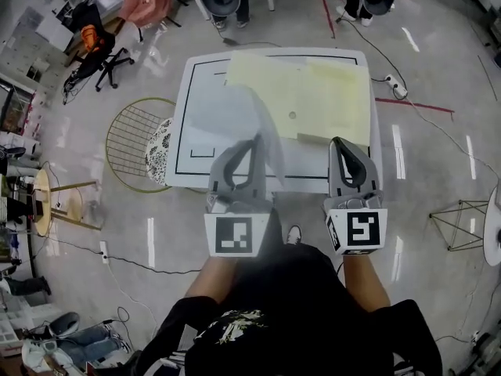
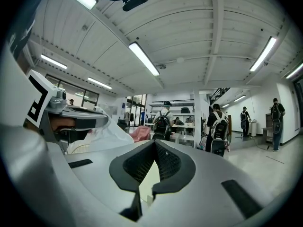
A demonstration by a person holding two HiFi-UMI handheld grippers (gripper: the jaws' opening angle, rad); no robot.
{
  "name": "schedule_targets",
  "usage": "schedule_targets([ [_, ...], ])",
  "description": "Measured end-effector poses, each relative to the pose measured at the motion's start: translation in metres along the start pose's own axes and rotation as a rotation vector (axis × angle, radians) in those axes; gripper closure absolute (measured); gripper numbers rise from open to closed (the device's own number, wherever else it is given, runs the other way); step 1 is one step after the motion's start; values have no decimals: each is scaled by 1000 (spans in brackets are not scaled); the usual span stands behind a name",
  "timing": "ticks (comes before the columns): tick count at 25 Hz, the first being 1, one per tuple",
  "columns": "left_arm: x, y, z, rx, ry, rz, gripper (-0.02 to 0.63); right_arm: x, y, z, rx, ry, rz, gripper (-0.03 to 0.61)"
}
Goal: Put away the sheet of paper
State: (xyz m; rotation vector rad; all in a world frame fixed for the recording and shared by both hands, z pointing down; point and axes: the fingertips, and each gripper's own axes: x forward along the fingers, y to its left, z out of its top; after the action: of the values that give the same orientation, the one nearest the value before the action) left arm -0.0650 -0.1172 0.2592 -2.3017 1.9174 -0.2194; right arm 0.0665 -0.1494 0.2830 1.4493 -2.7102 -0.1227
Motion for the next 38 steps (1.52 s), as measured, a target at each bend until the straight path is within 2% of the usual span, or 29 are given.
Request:
schedule_targets([
  [10,44,12,-14,-11,8,-67,614,37,-16,-12,-7,38,-45,580],
  [20,108,61,-41,-7,48,-139,614,101,-19,-19,-19,89,-92,580],
  [26,131,69,-56,12,85,-249,614,128,-20,-31,-13,143,-143,579],
  [31,145,76,-63,-23,81,-319,614,144,-19,-39,-14,170,-187,580],
  [38,154,45,-75,-33,89,-455,614,144,-28,-56,-9,226,-226,580],
])
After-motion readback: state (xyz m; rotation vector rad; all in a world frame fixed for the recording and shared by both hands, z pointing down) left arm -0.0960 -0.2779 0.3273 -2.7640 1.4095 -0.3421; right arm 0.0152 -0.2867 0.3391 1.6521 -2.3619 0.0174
